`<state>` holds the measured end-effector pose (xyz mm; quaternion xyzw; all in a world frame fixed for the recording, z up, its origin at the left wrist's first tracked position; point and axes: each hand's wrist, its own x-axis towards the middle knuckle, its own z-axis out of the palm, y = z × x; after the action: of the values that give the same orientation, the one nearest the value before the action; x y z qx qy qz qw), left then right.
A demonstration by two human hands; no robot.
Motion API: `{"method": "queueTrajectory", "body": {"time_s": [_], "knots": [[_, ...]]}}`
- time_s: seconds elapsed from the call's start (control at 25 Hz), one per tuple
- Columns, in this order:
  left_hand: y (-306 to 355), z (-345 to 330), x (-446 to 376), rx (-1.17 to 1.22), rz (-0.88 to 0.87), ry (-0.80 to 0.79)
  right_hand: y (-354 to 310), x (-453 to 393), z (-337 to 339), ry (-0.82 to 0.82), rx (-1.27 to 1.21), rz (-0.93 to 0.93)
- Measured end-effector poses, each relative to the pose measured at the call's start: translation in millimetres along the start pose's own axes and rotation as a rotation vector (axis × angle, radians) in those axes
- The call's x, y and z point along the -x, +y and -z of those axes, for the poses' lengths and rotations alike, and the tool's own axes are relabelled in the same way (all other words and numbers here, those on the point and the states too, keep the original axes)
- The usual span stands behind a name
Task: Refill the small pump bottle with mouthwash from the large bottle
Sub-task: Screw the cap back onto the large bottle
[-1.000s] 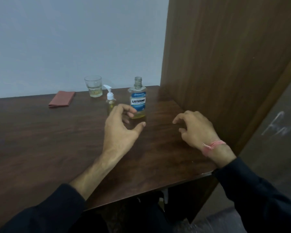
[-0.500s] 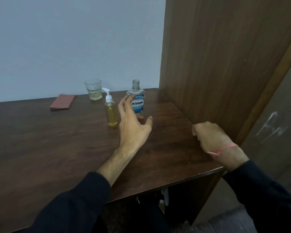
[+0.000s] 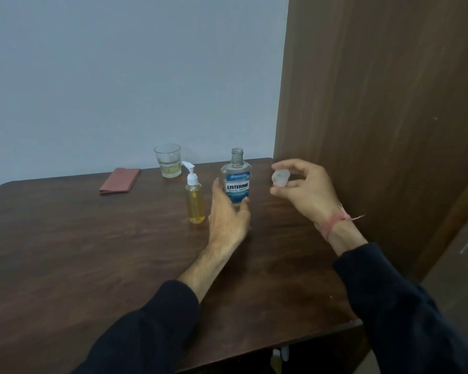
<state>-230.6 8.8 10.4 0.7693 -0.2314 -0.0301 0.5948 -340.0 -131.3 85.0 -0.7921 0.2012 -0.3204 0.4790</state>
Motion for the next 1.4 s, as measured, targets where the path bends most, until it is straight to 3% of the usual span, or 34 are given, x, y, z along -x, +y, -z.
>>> {"method": "queueTrajectory", "body": {"time_s": [0.16, 0.4, 0.76, 1.04, 1.4], "knots": [[-9.7, -6.1, -12.8, -0.061, -0.028, 0.083, -16.2, -37.7, -21.6, 0.015, -0.470, 0.047], [-21.5, 4.3, -24.6, -0.164, -0.115, 0.040, -23.4, -77.9, -42.9, 0.003, -0.473, 0.269], [-26.5, 11.4, -22.0, -0.181, -0.189, -0.014, 13.8, -63.9, -69.8, -0.069, -0.793, 0.218], [-27.3, 12.0, -23.6, -0.211, -0.198, -0.013, 20.5, -63.2, -63.2, -0.105, -0.804, 0.305], [-28.6, 10.2, -22.8, -0.214, -0.210, -0.014, 27.0, -60.4, -64.0, -0.154, -0.593, 0.327]]}}
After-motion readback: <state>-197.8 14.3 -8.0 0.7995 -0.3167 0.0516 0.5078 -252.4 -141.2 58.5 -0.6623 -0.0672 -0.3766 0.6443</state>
